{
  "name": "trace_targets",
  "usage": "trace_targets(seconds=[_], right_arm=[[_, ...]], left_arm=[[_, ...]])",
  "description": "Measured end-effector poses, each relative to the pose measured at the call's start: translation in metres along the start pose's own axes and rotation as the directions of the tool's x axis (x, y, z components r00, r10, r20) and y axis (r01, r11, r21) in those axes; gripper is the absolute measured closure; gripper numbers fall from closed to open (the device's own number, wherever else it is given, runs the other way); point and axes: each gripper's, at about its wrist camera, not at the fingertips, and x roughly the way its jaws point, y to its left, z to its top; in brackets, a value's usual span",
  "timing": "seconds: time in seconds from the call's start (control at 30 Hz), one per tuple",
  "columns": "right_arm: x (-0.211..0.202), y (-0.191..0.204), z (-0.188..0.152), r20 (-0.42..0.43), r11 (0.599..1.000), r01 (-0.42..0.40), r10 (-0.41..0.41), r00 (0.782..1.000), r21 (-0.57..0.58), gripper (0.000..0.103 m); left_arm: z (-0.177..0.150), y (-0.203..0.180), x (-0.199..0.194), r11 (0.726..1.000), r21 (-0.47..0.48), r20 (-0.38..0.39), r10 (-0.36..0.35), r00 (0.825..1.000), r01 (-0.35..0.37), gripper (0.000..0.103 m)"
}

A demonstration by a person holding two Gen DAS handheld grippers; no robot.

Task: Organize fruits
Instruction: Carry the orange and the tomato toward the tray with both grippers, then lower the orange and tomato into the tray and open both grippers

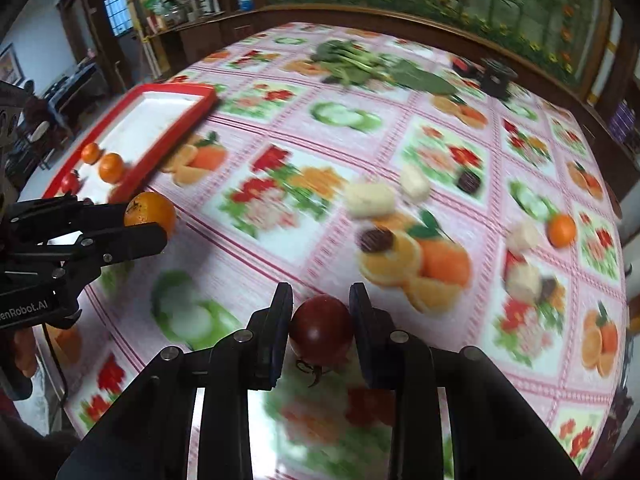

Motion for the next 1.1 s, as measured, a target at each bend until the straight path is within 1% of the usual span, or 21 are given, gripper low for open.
trace_targets(seconds=[0.3, 0.4, 0.47, 0.63, 0.9, 1.1], right_arm=[[0.021, 0.063, 0.044, 0.012, 0.991, -0.076, 0.078, 0.997, -0.106, 0.075], [0.029, 0.085, 0.062, 0.014, 0.984, -0.115, 0.118, 0.993, -0.136, 0.075], [0.032, 0.096, 0.073, 0.02, 0.979, -0.143, 0.148, 0.989, -0.145, 0.075], [0.042, 0.129, 0.101, 0.04, 0.965, -0.18, 0.19, 0.981, -0.191, 0.075], [0.064, 0.167, 0.135, 0.05, 0.944, -0.238, 0.256, 0.965, -0.228, 0.075], [0.094, 0.173, 0.151, 0.024, 0.944, -0.269, 0.279, 0.96, -0.193, 0.075]], left_arm=[[0.003, 0.07, -0.031, 0.992, -0.093, 0.043, 0.093, 0.995, -0.089, 0.064], [0.005, 0.095, -0.039, 0.985, -0.134, 0.047, 0.117, 0.992, -0.11, 0.064], [0.005, 0.111, -0.044, 0.979, -0.154, 0.046, 0.145, 0.988, -0.136, 0.064], [0.011, 0.144, -0.048, 0.966, -0.183, 0.04, 0.194, 0.98, -0.184, 0.064], [0.03, 0.175, -0.04, 0.954, -0.196, 0.031, 0.235, 0.971, -0.225, 0.064], [0.042, 0.193, -0.023, 0.949, -0.206, 0.004, 0.244, 0.97, -0.238, 0.064]])
